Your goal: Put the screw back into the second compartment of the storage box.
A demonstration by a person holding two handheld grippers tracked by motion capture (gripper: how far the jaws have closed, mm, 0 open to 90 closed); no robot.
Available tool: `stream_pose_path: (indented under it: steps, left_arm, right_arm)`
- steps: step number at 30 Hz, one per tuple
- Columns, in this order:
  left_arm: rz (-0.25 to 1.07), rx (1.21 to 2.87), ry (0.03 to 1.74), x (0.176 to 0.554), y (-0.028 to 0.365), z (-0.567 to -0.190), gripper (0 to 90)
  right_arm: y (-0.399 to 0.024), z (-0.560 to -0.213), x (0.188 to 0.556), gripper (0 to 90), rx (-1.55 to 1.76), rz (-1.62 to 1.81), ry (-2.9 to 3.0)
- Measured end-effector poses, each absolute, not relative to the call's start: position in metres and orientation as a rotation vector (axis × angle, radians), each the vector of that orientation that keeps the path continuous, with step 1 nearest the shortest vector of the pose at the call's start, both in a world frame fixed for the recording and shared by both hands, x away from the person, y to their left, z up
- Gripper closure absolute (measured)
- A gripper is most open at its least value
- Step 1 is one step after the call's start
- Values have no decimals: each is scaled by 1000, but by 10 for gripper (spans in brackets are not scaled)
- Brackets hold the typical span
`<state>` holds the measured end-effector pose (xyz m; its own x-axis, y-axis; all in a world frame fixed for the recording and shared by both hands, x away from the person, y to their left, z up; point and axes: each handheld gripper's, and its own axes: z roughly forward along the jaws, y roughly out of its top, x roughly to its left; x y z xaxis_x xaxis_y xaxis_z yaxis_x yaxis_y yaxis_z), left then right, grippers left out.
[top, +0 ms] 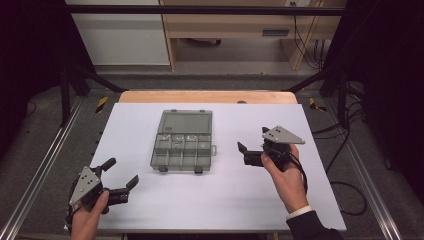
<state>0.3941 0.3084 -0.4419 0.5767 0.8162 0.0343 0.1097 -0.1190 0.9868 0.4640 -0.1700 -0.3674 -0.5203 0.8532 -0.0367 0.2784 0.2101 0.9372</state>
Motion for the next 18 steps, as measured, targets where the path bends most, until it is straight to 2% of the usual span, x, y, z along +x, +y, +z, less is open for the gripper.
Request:
stream_pose_path:
  steps: [18]
  left_arm:
    - [762,1550,822,395,323,-439,16]
  right_arm:
    - [-200,-376,445,55,1054,1289,1875]
